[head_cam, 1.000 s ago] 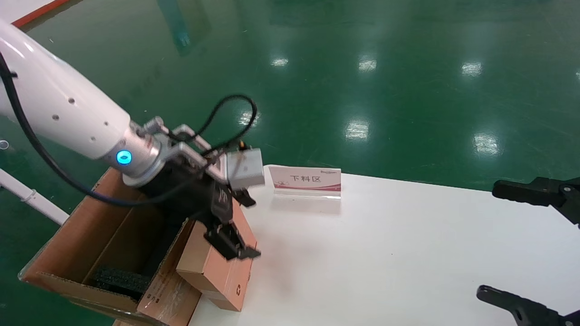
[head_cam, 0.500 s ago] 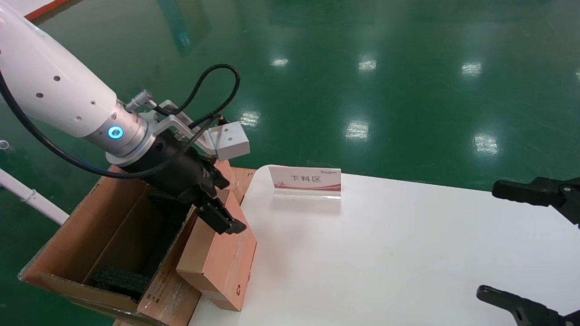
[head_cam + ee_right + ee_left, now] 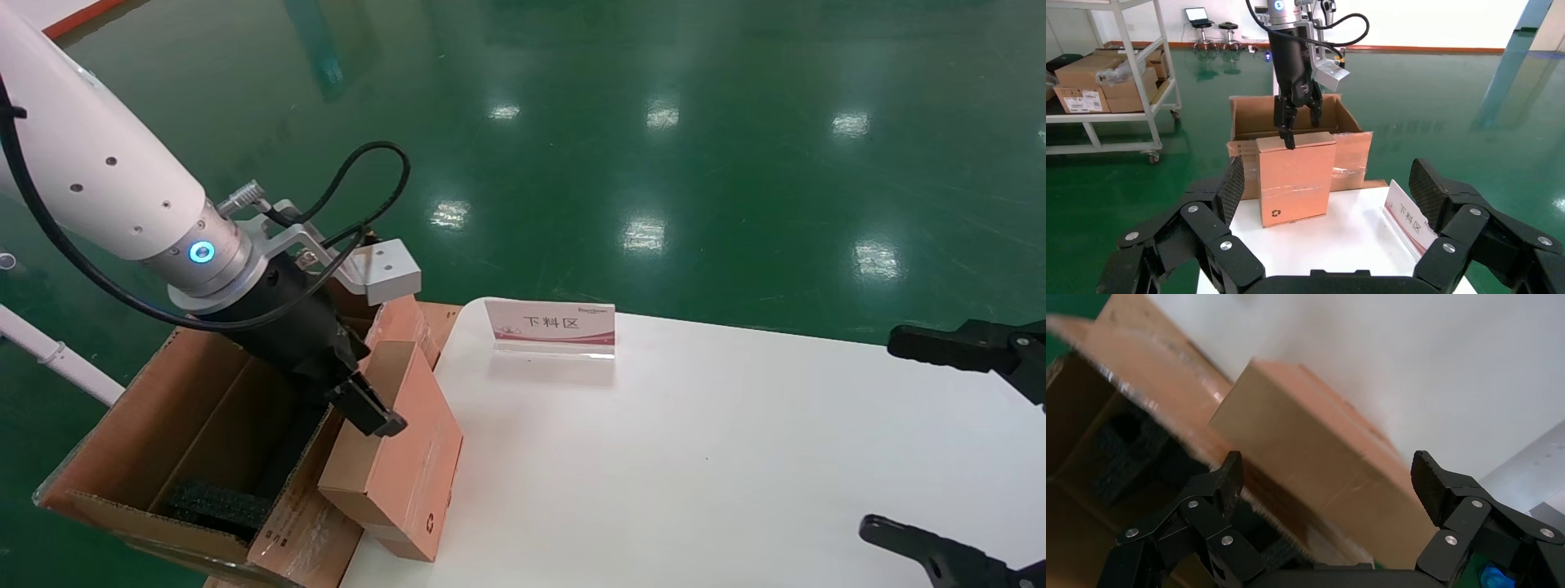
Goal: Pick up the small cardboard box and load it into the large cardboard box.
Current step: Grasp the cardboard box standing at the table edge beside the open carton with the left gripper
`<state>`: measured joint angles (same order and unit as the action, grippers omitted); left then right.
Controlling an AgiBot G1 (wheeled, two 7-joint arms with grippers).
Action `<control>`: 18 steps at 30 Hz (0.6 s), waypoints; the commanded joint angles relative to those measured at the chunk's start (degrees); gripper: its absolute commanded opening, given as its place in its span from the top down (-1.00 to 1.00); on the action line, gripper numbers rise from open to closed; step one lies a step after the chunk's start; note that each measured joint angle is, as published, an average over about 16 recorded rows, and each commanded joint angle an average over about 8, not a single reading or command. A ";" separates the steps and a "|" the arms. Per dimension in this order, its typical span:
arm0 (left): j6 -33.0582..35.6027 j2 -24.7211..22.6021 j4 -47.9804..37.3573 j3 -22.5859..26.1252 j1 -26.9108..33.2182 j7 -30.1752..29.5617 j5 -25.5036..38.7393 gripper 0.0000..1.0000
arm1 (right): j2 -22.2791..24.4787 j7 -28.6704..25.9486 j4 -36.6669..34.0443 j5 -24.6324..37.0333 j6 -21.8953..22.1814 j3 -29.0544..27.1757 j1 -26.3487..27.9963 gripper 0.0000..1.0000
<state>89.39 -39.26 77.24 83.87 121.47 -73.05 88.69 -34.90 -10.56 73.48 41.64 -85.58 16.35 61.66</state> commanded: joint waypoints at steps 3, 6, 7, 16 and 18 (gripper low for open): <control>-0.33 0.12 0.04 2.12 0.84 -1.31 -0.06 -1.00 | 0.01 0.01 0.00 -0.01 0.01 0.02 0.00 -1.00; -0.65 0.21 0.05 3.16 1.01 -1.59 -0.70 -1.00 | 0.01 0.01 0.00 -0.02 0.01 0.03 0.01 -1.00; -0.76 0.24 0.05 3.45 1.02 -1.65 -0.94 -1.00 | 0.01 0.02 0.00 -0.02 0.01 0.03 0.01 -1.00; -1.56 0.56 0.02 5.36 1.24 -1.80 -2.15 -1.00 | 0.03 0.03 0.00 -0.05 0.03 0.07 0.01 -1.00; -1.69 0.60 0.01 5.77 1.23 -1.87 -2.15 -1.00 | 0.03 0.04 0.00 -0.05 0.03 0.07 0.02 -1.00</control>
<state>87.65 -38.70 77.25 89.61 122.54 -74.93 86.52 -34.87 -10.52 73.48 41.59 -85.55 16.42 61.68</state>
